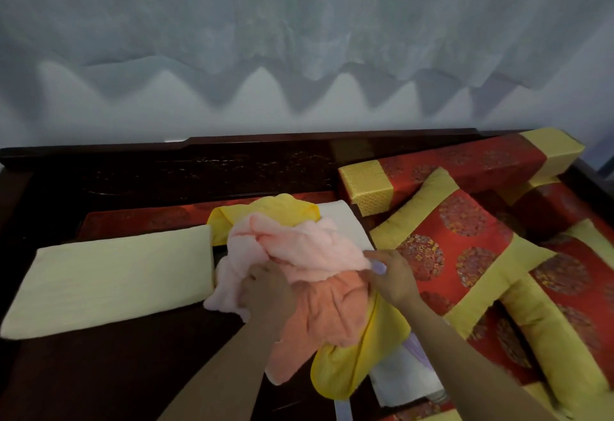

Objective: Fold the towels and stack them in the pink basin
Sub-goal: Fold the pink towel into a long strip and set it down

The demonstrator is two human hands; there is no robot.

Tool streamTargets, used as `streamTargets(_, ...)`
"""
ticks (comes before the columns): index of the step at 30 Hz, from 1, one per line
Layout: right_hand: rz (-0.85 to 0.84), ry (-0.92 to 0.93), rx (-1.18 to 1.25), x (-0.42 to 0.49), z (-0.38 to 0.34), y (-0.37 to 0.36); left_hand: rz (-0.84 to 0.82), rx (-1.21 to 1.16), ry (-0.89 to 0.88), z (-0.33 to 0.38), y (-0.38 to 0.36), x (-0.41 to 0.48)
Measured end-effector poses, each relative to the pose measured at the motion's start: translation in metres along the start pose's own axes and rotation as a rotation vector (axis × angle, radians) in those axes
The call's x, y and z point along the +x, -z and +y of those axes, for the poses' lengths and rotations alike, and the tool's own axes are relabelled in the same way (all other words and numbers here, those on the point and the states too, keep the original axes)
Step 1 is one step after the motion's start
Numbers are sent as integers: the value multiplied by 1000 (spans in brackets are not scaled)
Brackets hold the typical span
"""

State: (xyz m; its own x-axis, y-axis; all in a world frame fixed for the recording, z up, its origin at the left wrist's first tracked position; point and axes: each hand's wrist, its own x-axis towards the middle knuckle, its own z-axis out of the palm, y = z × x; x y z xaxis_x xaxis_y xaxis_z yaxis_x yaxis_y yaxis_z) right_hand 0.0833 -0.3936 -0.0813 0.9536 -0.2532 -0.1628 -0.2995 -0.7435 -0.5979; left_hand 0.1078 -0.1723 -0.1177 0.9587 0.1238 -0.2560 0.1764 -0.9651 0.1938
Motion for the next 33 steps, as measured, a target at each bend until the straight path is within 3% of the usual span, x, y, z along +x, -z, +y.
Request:
streamTargets(6,108,-19,260,-2,-27,8,-200,-501,-214,-41,37,17)
streamTargets(12,160,146,395,-5,-78,56,13,-993,-165,-95,145,-4)
streamTargets(15,56,205,522,-10,-113,85,50,-1181,-110,-115,193,-6)
streamTargets(19,-270,227,762,-27,-168,123,127,-1276,-147,-130,257,-19)
streamTargets(22,-277,396,633,-38,-201,146,217,-1346,-225,-134,302,-27)
streamTargets(29,241,798,34,-65,-260,179,187,-1468,-256,-128,373,-50)
streamTargets(31,223,827,48,-76,-272,179,146,-1457,-240,-118,364,-61)
streamTargets(33,76,806,221,-87,-282,173,114,-1457,-254,-105,348,-72)
